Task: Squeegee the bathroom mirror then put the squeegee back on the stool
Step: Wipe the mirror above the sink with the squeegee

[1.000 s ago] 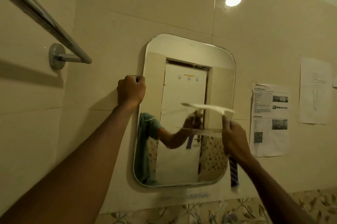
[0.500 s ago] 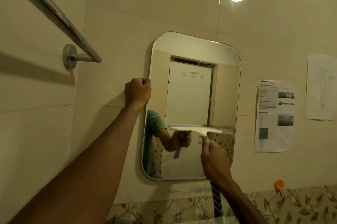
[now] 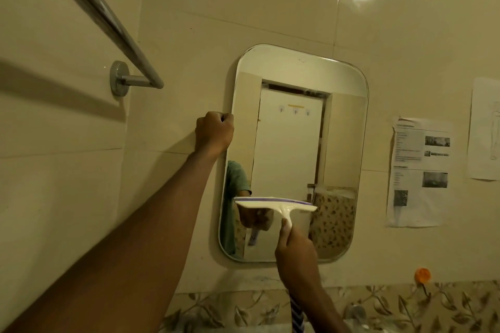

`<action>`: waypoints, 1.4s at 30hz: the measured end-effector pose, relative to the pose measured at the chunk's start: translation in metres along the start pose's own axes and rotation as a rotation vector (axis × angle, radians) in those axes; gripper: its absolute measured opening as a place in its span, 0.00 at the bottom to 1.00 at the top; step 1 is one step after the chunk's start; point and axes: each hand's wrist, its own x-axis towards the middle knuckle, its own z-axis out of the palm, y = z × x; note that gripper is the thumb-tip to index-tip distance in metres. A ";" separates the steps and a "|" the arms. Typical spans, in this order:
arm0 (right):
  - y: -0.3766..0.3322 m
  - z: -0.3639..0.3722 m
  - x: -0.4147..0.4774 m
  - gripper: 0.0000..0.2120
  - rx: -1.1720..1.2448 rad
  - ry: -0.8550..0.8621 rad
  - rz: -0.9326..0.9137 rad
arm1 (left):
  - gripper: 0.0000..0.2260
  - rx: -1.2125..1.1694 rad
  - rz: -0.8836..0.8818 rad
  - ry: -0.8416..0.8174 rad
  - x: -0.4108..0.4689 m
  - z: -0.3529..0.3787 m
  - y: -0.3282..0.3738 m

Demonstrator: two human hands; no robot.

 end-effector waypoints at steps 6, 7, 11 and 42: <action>-0.079 -0.049 0.056 0.16 0.146 0.053 -0.173 | 0.23 -0.118 -0.065 -0.087 0.004 -0.006 -0.002; -0.089 -0.049 0.063 0.15 0.151 0.039 -0.188 | 0.25 -0.146 -0.087 -0.102 0.007 -0.006 -0.004; -0.075 -0.017 0.045 0.11 0.146 -0.007 -0.148 | 0.27 -0.158 -0.095 -0.152 0.011 -0.009 -0.005; 0.024 -0.111 0.105 0.22 0.079 0.147 -0.153 | 0.14 0.017 -0.032 0.014 -0.025 0.005 -0.015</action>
